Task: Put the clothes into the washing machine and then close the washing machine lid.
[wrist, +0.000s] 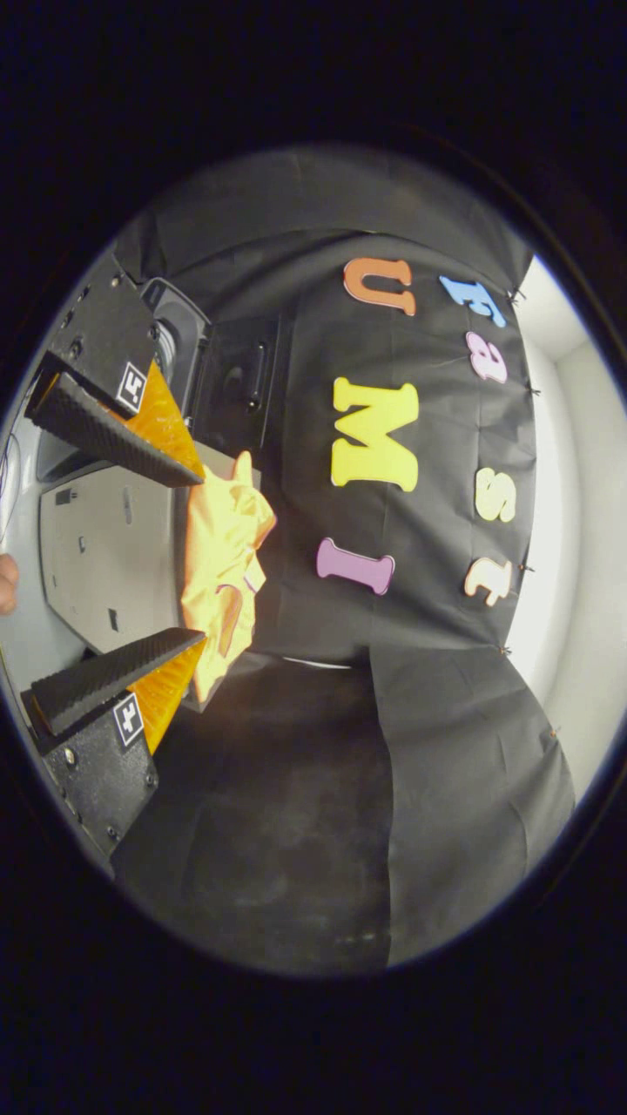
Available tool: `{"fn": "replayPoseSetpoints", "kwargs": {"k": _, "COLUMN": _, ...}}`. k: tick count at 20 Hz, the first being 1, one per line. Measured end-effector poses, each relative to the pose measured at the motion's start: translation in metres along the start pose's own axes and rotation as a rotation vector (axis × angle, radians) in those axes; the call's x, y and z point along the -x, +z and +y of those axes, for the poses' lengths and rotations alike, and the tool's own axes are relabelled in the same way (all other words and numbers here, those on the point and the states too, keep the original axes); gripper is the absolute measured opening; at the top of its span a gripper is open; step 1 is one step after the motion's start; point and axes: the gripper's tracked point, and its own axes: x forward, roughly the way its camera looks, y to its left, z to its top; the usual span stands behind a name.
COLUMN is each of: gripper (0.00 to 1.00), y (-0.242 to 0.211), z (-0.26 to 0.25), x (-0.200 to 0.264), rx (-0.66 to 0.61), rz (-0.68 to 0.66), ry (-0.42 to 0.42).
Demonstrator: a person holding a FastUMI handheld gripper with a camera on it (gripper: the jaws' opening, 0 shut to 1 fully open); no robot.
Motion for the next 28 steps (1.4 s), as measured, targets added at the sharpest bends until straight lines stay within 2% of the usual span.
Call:
{"fn": "replayPoseSetpoints", "kwargs": {"k": 4, "gripper": 1.0, "y": 0.018, "z": -0.013, "x": -0.077, "rx": -0.027, "rz": 0.059, "ry": 0.029}}
{"fn": "replayPoseSetpoints", "kwargs": {"k": 8, "gripper": 1.0, "y": 0.025, "z": -0.019, "x": -0.14, "rx": 0.004, "rz": 0.178, "ry": 0.062}}
{"fn": "replayPoseSetpoints", "kwargs": {"k": 11, "gripper": 1.0, "y": 0.022, "z": -0.01, "x": -0.176, "rx": 0.049, "rz": 0.283, "ry": 0.147}}
{"fn": "replayPoseSetpoints", "kwargs": {"k": 13, "gripper": 1.0, "y": 0.023, "z": -0.013, "x": -0.199, "rx": 0.087, "rz": 0.319, "ry": 0.14}}
{"fn": "replayPoseSetpoints", "kwargs": {"k": 18, "gripper": 1.0, "y": 0.004, "z": -0.009, "x": -0.24, "rx": 0.148, "rz": 0.47, "ry": 0.175}}
{"fn": "replayPoseSetpoints", "kwargs": {"k": 22, "gripper": 1.0, "y": -0.027, "z": -0.002, "x": -0.262, "rx": 0.096, "rz": 0.588, "ry": 0.193}}
{"fn": "replayPoseSetpoints", "kwargs": {"k": 26, "gripper": 1.0, "y": -0.051, "z": -0.017, "x": -0.272, "rx": 0.107, "rz": 0.671, "ry": 0.145}}
{"fn": "replayPoseSetpoints", "kwargs": {"k": 28, "gripper": 1.0, "y": -0.057, "z": -0.018, "x": -0.277, "rx": 0.077, "rz": 0.692, "ry": 0.147}}
